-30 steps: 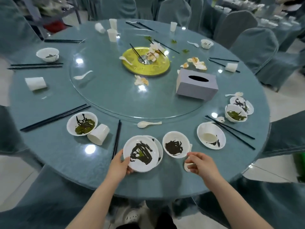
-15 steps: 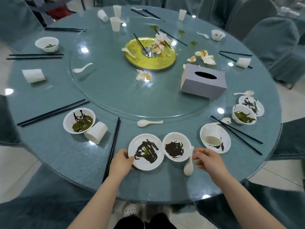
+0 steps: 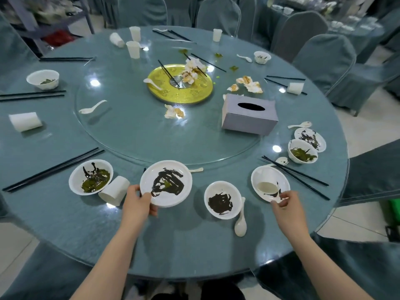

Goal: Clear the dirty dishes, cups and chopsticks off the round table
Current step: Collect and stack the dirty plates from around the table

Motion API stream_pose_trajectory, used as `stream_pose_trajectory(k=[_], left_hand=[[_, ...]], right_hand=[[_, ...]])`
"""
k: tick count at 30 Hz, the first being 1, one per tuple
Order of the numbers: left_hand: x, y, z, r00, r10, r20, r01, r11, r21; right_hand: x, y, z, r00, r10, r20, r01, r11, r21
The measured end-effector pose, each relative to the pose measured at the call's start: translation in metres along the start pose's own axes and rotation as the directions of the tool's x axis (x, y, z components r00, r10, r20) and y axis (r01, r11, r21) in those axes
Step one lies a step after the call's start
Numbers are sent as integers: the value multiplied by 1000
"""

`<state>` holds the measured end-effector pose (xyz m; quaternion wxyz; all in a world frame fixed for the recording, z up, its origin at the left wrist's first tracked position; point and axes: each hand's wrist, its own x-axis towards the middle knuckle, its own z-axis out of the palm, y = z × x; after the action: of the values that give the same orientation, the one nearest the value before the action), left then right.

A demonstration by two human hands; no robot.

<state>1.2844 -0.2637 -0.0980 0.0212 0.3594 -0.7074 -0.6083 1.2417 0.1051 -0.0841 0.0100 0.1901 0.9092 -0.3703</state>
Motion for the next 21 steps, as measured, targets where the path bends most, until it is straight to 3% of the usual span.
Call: stream_pose_trajectory(k=[6,11,15,21], left_hand=[[2,33,16,999,39,25,-39,999,-25],[10,53,28,998,36,45,-35,999,-22],[16,64,39,999,36,17,-35,999,-37],[20,74,61,1000,-2,-20,1,998,-55]], right_hand=[[35,8,-6,993,0,116,30,967,-251],[65,7,-3,969,41,245,49,935,-350],[89,7,8,969,48,244,34,947,-321],[124,-17,10,982,-40,186,54,996,-71]])
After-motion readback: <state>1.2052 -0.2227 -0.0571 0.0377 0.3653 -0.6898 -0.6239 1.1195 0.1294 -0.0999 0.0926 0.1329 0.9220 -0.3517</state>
